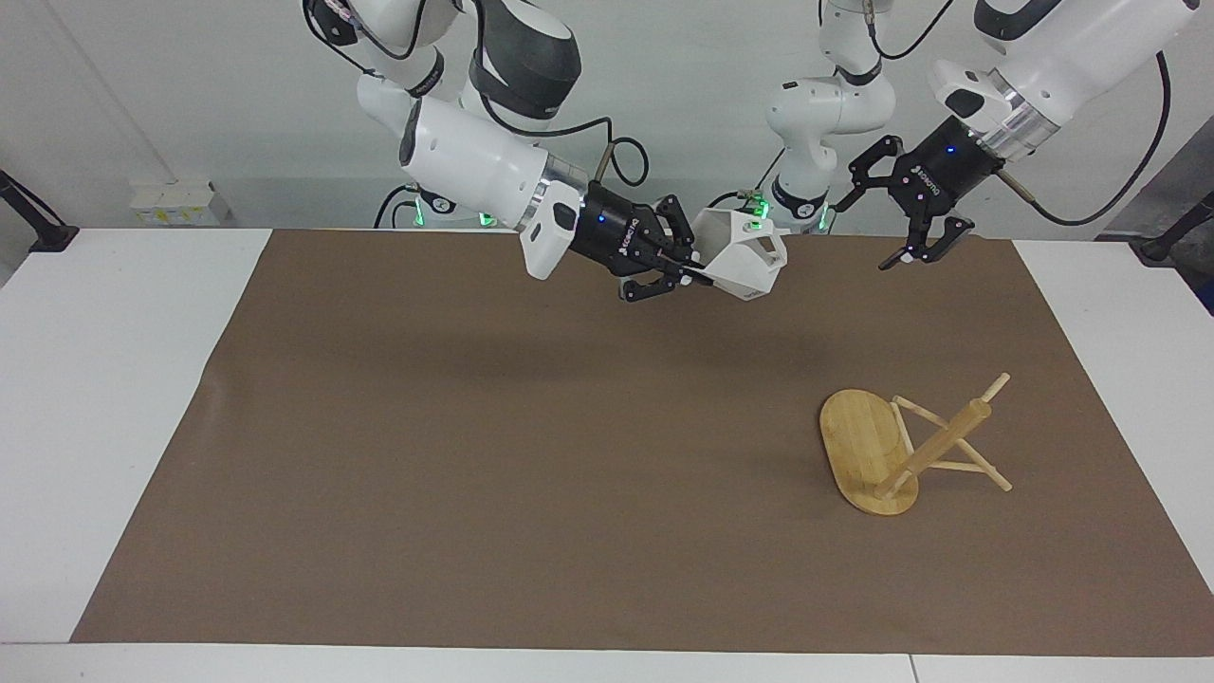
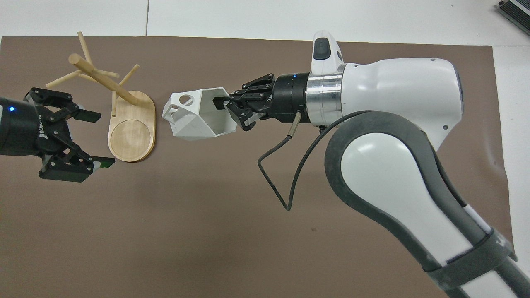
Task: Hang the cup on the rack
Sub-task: 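Lift the cup with the right gripper toward the left gripper, then hold the cup with the right gripper while the left gripper grasps it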
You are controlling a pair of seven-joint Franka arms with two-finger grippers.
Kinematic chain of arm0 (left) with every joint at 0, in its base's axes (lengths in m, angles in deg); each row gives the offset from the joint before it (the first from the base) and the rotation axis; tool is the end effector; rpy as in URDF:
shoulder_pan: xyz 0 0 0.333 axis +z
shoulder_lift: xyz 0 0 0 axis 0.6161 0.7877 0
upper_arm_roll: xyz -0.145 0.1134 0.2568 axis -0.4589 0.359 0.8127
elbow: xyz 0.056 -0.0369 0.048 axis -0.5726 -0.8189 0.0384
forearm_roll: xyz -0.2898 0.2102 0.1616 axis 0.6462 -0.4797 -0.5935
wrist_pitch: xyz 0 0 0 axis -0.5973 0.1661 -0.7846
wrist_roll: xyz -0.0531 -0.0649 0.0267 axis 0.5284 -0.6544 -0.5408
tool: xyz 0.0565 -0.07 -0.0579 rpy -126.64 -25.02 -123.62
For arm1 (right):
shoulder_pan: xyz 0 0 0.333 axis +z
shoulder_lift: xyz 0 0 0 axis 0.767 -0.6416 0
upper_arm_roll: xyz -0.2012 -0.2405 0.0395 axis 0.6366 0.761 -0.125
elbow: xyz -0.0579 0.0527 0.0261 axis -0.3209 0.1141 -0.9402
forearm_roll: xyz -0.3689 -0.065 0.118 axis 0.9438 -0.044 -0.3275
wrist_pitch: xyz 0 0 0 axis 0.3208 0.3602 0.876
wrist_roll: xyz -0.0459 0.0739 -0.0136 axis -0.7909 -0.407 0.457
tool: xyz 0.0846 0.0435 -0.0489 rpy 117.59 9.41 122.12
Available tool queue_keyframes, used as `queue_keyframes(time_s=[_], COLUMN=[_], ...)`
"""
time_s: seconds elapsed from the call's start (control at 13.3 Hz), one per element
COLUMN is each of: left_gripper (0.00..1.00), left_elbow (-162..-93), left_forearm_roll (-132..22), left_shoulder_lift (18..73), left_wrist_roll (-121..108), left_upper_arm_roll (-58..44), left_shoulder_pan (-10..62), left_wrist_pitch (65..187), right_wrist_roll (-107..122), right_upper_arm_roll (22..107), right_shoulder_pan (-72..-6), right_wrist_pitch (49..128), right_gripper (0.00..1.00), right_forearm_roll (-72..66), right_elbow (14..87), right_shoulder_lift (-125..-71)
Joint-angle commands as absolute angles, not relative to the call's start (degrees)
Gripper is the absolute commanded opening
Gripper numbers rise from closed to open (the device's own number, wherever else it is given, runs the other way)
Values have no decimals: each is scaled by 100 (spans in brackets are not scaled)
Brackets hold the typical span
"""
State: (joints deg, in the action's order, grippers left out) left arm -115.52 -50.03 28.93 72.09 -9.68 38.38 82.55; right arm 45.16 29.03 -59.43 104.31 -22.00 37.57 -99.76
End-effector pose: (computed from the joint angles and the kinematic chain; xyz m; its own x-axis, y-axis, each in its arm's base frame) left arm 0.5186 -0.1033 0.6454 0.3839 -0.7995 0.4620 -0.9230 -0.3472 0.1662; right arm 0.5909 0.3257 0.5747 0.6065 0.3262 0.7250 0.7854 -0.3877 -0.4825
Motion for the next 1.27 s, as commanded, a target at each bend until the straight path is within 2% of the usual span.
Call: queue_keyframes(time_s=[0.0,0.3,0.52,0.82,1.2], left_gripper=[100,100,100,100,100], left_elbow=[-11975,-12292,-12292,-12415,-12459], left_forearm_roll=[-4832,-4254,-4076,-4032,-3779], left_shoulder_lift=[2650,2474,2474,2492,2483], left_wrist_roll=[7673,7938,8157,8596,8632], left_upper_arm_roll=[-958,-897,-879,-931,-949], left_shoulder_pan=[3681,3759,3908,3821,3724], left_wrist_pitch=[8692,8921,9001,9913,9915], right_wrist_roll=[4896,4853,4844,4844,4835], right_upper_arm_roll=[2831,2822,2822,2822,2822], right_shoulder_pan=[-5801,-5449,-5422,-5431,-5431], right_wrist_pitch=[10677,11179,11179,11179,11179], right_gripper=[0,0,0,0,0], right_forearm_roll=[-2100,-2118,-2118,-2144,-2153], right_elbow=[3720,3720,3720,3720,3711], right_shoulder_lift=[-9978,-9978,-9978,-9987,-9979])
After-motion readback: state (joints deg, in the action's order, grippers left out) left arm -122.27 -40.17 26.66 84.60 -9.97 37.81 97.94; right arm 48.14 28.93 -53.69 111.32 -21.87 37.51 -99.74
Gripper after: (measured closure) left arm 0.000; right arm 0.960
